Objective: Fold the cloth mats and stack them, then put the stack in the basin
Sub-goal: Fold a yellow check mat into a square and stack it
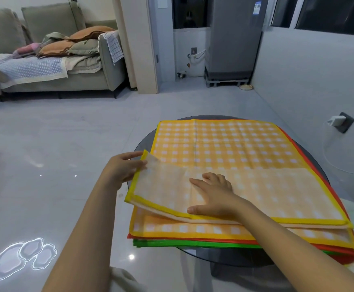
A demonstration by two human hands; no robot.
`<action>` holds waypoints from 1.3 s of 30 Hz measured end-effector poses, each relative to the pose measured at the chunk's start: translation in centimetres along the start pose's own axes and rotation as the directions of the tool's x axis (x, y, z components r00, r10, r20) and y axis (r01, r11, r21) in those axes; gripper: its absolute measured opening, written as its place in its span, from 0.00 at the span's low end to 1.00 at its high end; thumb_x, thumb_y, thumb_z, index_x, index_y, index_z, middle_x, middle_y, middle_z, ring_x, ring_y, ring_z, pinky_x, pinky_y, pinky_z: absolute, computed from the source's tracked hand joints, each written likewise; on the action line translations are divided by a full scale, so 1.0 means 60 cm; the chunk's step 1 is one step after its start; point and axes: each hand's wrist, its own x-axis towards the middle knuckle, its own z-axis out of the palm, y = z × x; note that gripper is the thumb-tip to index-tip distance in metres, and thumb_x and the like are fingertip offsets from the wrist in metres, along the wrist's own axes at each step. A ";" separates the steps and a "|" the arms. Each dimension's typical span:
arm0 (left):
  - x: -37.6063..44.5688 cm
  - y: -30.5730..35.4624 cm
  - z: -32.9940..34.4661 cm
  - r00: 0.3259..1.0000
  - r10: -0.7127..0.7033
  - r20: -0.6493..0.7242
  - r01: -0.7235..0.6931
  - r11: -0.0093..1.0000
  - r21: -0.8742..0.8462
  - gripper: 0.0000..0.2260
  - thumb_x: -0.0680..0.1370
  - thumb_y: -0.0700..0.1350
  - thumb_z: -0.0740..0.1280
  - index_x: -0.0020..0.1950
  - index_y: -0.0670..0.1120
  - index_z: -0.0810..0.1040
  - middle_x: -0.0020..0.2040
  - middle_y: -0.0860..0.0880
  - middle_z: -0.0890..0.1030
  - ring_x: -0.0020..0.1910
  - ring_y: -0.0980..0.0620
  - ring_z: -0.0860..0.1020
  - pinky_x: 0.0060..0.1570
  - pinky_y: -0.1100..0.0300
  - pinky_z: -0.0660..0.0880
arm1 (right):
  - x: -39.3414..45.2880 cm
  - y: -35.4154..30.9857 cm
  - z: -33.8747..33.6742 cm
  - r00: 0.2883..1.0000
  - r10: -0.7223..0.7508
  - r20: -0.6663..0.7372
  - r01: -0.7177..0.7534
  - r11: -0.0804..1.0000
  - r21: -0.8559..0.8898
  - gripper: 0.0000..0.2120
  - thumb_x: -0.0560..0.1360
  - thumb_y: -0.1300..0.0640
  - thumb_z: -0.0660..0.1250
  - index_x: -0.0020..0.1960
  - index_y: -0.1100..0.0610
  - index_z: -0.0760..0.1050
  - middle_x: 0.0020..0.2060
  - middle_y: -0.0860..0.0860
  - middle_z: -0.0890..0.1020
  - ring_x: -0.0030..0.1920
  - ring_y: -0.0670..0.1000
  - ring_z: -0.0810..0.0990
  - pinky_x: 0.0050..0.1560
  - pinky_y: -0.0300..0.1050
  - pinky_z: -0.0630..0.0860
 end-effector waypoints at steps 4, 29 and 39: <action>-0.001 0.030 0.020 0.995 0.023 0.094 -0.012 0.994 -0.107 0.16 0.71 0.39 0.73 0.58 0.49 0.80 0.40 0.47 0.85 0.40 0.48 0.82 0.48 0.58 0.76 | -0.003 -0.002 -0.003 1.000 -0.009 0.001 0.009 0.999 -0.030 0.44 0.66 0.29 0.63 0.75 0.41 0.48 0.75 0.51 0.49 0.74 0.56 0.47 0.71 0.53 0.49; -0.056 -0.014 0.383 0.968 0.171 0.183 -0.174 0.985 0.001 0.21 0.70 0.44 0.75 0.61 0.46 0.74 0.38 0.49 0.77 0.37 0.53 0.80 0.36 0.58 0.76 | -0.125 0.154 -0.060 0.927 0.366 -0.081 -0.144 0.548 0.824 0.17 0.77 0.42 0.61 0.59 0.52 0.74 0.39 0.51 0.84 0.29 0.46 0.78 0.26 0.37 0.66; -0.043 -0.035 0.399 0.949 0.214 0.233 -0.275 0.921 0.275 0.14 0.77 0.47 0.65 0.61 0.44 0.75 0.47 0.47 0.79 0.39 0.50 0.80 0.33 0.59 0.76 | -0.122 0.143 -0.021 0.916 0.354 -0.189 -0.190 0.797 0.573 0.29 0.73 0.54 0.67 0.72 0.50 0.60 0.39 0.49 0.77 0.41 0.50 0.78 0.43 0.46 0.75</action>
